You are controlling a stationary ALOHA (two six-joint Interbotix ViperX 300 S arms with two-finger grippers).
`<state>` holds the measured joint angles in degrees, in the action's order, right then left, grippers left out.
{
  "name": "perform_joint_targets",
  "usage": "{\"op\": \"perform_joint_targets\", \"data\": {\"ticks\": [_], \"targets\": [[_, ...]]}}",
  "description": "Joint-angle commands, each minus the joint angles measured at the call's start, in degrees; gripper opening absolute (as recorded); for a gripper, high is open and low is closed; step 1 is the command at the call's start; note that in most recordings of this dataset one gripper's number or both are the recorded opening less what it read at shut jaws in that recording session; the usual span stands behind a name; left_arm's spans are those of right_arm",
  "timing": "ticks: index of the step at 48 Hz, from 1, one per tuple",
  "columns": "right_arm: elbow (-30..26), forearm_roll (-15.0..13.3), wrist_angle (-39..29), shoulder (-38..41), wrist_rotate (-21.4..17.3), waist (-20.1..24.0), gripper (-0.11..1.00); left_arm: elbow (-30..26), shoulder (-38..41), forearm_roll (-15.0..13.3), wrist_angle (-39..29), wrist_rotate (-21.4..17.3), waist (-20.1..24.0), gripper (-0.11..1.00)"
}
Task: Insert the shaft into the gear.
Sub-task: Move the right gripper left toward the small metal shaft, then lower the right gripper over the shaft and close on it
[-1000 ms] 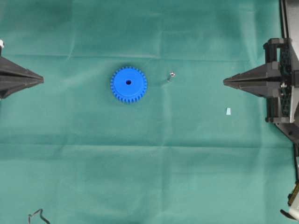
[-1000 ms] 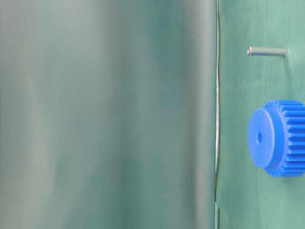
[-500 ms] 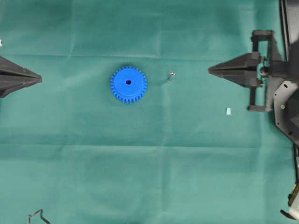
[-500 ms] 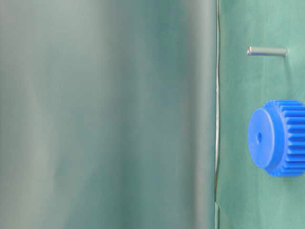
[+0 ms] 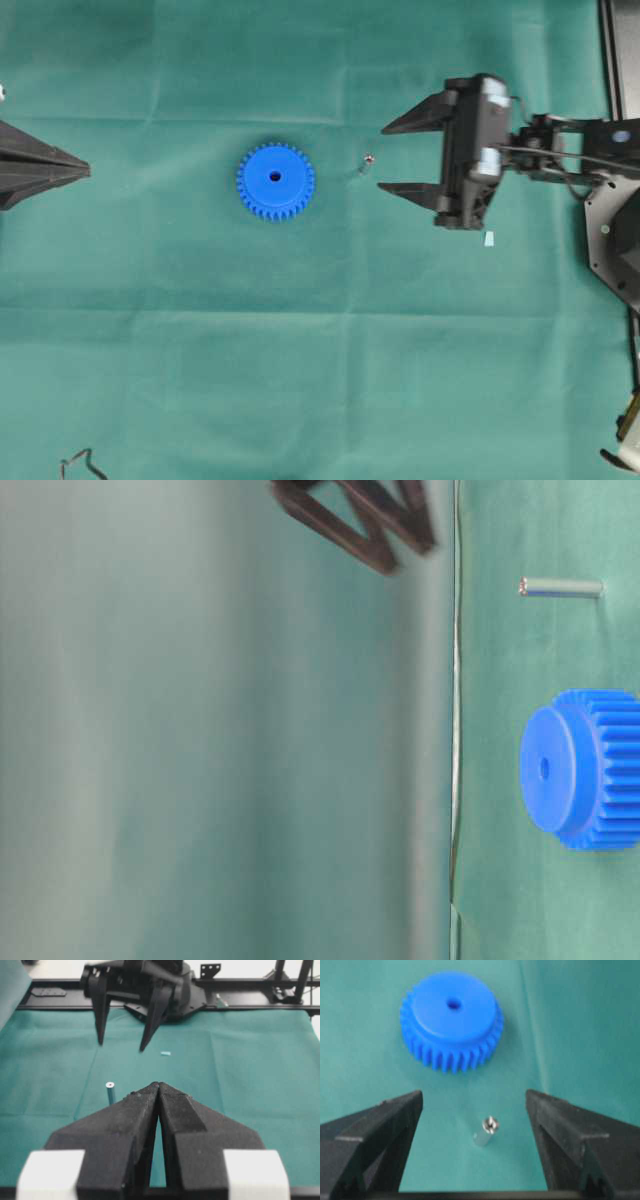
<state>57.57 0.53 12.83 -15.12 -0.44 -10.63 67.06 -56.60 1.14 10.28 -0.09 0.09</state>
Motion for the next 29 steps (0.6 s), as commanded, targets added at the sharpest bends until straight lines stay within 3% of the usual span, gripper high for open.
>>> {"op": "perform_joint_targets", "data": {"ticks": [1,16,29], "targets": [[-2.02,0.53,1.85,3.34,-0.09,-1.14,0.86,-1.32,0.53,0.09,0.35,0.09,0.00,0.00],[-3.25,2.20,5.27,13.10,-0.09,-2.99,0.86,-1.32,0.62,0.09,-0.18,0.18,0.00,0.00],[-3.25,2.55,6.94,15.12,-0.18,-3.08,0.85,-1.41,0.62,0.18,-0.53,0.18,0.00,0.00]]}}
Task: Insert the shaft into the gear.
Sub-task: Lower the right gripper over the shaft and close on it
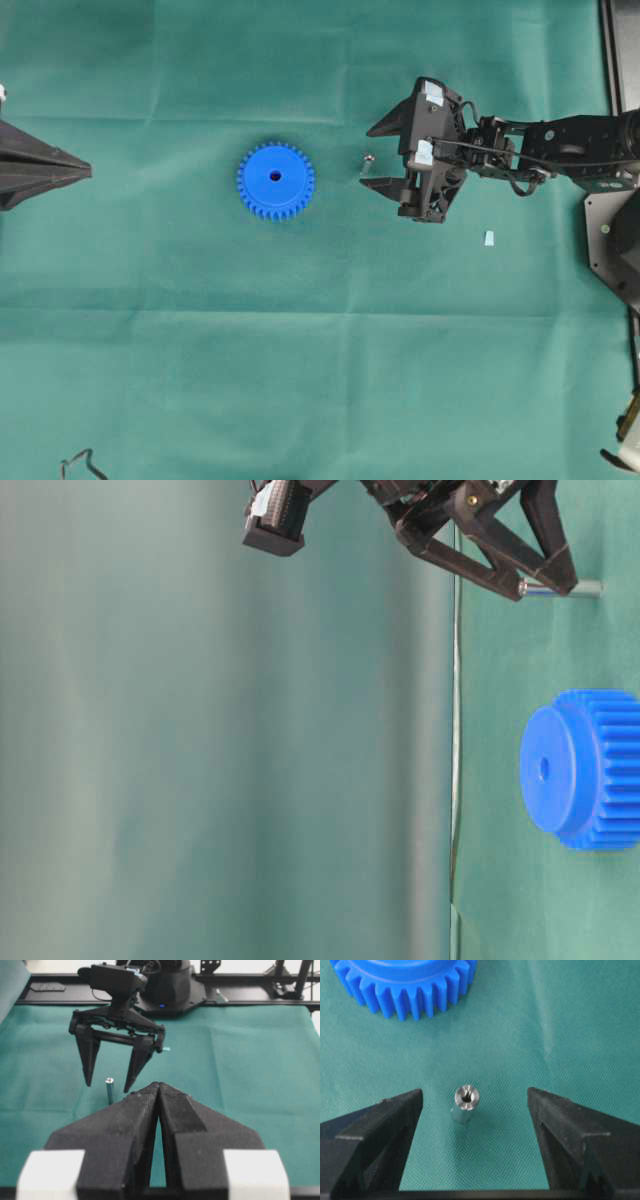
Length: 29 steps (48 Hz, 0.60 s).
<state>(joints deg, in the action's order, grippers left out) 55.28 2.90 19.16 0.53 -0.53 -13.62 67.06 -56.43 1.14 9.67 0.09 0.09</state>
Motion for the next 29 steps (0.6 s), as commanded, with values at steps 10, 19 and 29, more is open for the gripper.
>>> {"op": "perform_joint_targets", "data": {"ticks": [10,19,29], "targets": [[-0.97,0.18,0.35,-0.53,-0.09,0.00,0.74,-1.41,0.44,0.09,-0.62,0.00,0.00,0.00],[-1.05,0.09,-1.32,-0.53,-0.09,0.26,0.29,-1.41,0.35,0.09,-0.70,0.00,0.00,0.00],[-1.05,0.09,-1.93,-0.62,-0.09,0.44,0.17,-1.41,0.35,0.09,-0.79,0.00,0.00,0.00]]}}
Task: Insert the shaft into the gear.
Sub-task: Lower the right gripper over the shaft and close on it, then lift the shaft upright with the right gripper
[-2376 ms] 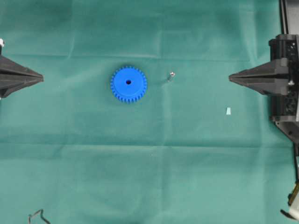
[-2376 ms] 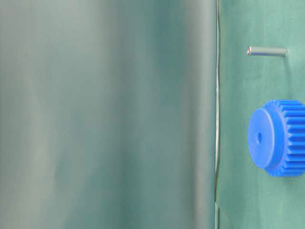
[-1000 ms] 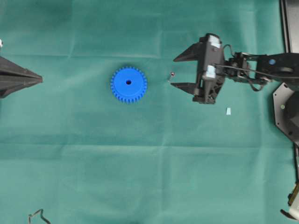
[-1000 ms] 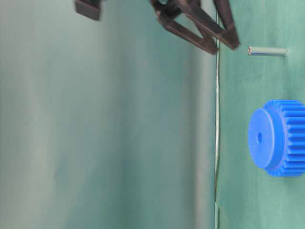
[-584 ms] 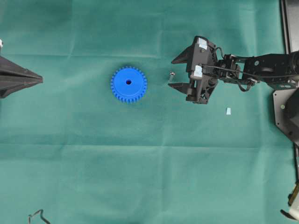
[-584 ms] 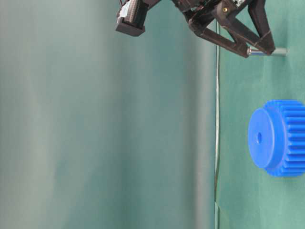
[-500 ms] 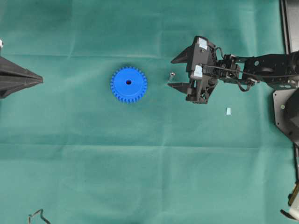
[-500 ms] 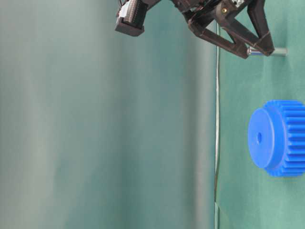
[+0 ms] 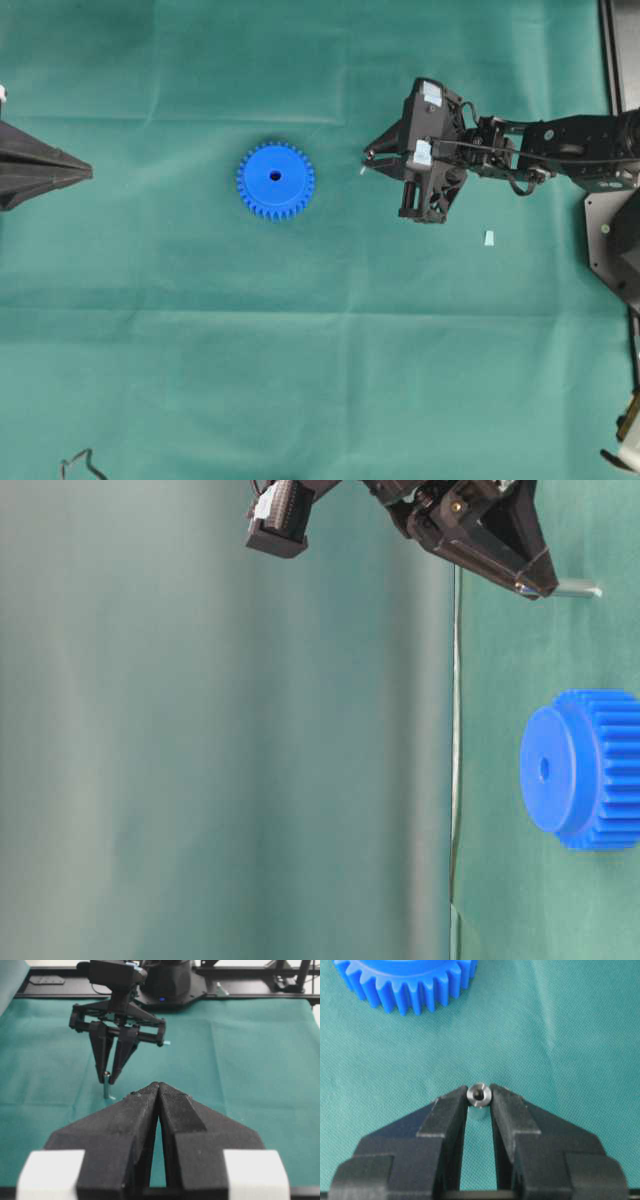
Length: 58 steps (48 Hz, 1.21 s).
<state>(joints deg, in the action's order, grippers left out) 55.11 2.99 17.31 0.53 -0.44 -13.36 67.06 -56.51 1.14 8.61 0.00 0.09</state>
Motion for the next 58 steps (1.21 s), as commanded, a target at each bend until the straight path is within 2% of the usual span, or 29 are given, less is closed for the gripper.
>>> {"op": "perform_joint_targets", "data": {"ticks": [1,15,40,50,58], "targets": [[-0.88,0.00,0.00,-0.53,-0.18,0.18,0.17,-1.41,0.44,0.09,0.26,0.09,0.00,0.00],[-1.67,0.09,-2.37,-2.37,-0.26,0.18,0.17,-1.41,0.26,0.09,0.18,0.09,0.00,0.00],[-7.82,0.09,-26.28,-19.07,-0.26,1.58,0.17,-1.49,0.09,0.18,-0.09,0.18,0.00,0.00],[-8.00,0.09,-29.27,-23.38,-0.26,2.20,0.17,-1.49,0.09,0.09,0.00,0.18,0.00,0.00],[-7.82,0.09,-29.36,-23.73,-0.26,2.20,0.17,-1.41,0.09,0.09,0.00,0.18,0.00,0.00]]}}
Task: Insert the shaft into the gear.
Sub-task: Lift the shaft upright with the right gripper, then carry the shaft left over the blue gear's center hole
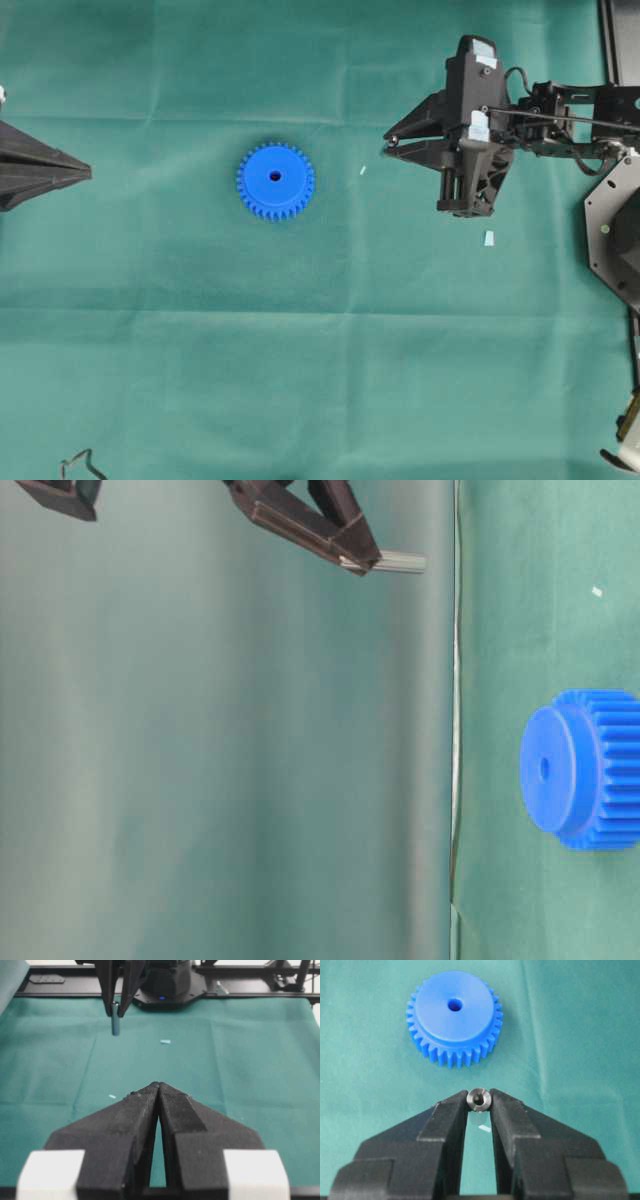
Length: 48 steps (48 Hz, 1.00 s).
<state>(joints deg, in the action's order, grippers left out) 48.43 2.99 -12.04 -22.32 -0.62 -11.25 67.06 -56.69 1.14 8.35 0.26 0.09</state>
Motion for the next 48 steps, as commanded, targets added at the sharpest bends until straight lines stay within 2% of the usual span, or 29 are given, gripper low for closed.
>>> {"op": "perform_joint_targets", "data": {"ticks": [1,17,37,48], "targets": [[-1.14,0.09,0.00,-0.79,-0.09,0.09,0.17,-1.41,0.26,0.18,0.26,-0.09,0.00,0.00],[-4.04,0.09,1.85,2.90,-0.09,1.05,0.17,-1.49,0.35,0.09,0.18,0.00,0.00,0.00],[-20.83,-0.62,-0.09,18.54,0.44,3.34,0.17,-1.41,0.53,0.18,0.18,0.00,0.00,0.00],[-25.84,-0.62,-0.97,22.68,0.44,3.43,0.17,-1.41,0.53,0.18,0.18,0.00,0.00,0.00]]}}
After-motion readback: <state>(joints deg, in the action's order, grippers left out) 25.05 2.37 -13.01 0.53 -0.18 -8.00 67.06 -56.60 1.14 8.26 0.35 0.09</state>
